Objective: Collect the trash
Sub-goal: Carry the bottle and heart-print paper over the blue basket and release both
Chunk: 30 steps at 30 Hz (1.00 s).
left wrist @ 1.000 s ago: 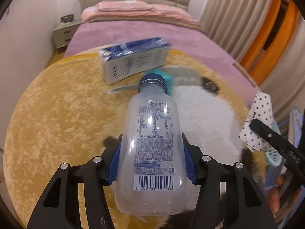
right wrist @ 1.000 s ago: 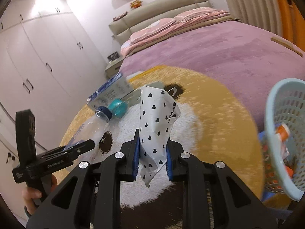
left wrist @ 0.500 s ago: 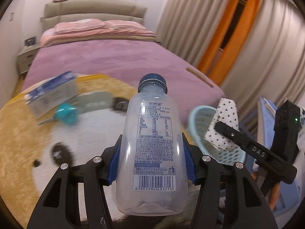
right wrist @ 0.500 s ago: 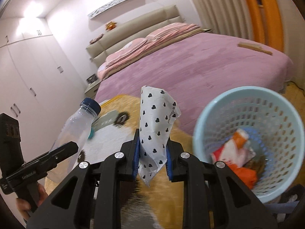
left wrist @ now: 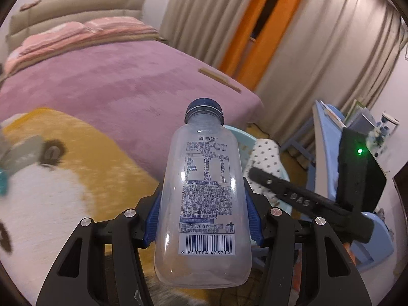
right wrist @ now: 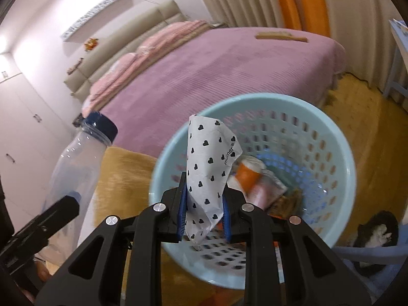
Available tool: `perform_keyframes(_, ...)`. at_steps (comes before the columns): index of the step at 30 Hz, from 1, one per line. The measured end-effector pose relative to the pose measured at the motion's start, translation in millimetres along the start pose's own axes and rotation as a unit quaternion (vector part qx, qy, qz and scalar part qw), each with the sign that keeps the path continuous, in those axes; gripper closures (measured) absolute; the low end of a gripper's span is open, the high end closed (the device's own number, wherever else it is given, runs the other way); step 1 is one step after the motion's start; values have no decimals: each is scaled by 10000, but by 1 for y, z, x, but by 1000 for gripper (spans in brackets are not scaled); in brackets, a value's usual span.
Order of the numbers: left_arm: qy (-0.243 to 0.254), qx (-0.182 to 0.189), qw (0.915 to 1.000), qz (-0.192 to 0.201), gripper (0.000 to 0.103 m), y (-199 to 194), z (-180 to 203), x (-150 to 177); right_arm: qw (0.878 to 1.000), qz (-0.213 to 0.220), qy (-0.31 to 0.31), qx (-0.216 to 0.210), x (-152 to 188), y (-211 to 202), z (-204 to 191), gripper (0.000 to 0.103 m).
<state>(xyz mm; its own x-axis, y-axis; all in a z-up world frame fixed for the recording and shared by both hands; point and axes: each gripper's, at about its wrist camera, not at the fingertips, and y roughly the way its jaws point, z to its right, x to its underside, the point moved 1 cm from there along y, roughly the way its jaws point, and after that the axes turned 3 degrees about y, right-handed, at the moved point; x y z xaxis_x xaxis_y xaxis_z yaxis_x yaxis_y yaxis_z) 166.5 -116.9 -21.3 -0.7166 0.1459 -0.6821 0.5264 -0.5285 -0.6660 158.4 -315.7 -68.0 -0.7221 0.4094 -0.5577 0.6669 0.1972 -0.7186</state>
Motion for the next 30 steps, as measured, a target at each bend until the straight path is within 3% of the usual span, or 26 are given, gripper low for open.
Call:
perform_keyframes(7, 92, 231, 9995, -210, 49, 32, 21, -5, 9984, -413, 345, 146, 5, 22, 34, 83)
perform_keyframes(9, 123, 259, 9993, -233, 49, 37, 25, -6, 9979, -498, 393, 127, 6, 26, 39, 78)
perform_keyframes(11, 147, 281, 9992, -246, 49, 42, 30, -7, 9975, -531, 451, 141, 6, 27, 45, 49)
perform_keyframes(12, 157, 295, 9991, -257, 49, 46, 32, -8, 9975, -471, 486, 184, 5, 24, 47, 43)
perform_keyframes(19, 234, 210, 9991, -286, 47, 63, 44, -9, 9978, -234, 518, 348, 2, 7, 60, 43)
perform_keyframes(21, 159, 196, 9992, -313, 29, 67, 40, -4, 9979, -190, 473, 402, 2, 3, 59, 43)
perform_keyframes(22, 130, 190, 9993, -289, 28, 66, 40, -3, 9980, -170, 445, 422, 3, 1, 58, 43)
perform_keyframes(30, 88, 176, 9995, -238, 27, 49, 26, 7, 9988, -61, 299, 381, 3, -8, 43, 43)
